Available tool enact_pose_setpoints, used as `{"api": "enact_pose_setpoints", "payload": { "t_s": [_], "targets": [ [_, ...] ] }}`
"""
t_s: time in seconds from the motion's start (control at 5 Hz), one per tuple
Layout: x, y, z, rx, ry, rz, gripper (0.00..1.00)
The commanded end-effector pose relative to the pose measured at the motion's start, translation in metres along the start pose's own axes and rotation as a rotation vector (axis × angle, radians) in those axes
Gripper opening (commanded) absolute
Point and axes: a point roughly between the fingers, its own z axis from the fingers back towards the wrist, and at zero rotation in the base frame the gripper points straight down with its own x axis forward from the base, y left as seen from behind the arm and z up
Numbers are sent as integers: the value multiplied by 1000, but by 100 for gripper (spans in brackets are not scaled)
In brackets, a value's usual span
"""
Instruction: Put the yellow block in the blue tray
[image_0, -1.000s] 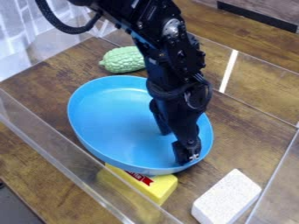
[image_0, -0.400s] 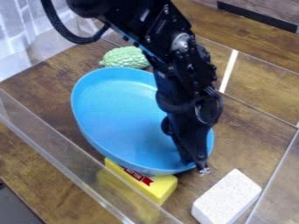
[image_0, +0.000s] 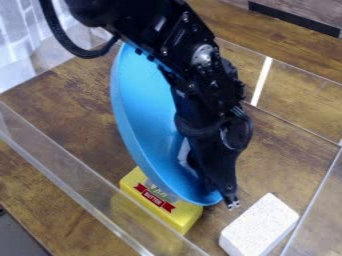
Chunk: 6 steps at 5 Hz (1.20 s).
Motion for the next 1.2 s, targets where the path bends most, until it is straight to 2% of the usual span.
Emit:
{"api": "enact_pose_setpoints", "payload": {
  "t_s": [0.0, 0.6, 1.0],
  "targets": [
    [-61, -26, -14, -70, 213, 54, 0],
    [-67, -21, -13, -114, 220, 103, 0],
    [-63, -16, -12, -157, 240, -26, 0]
  ]
}}
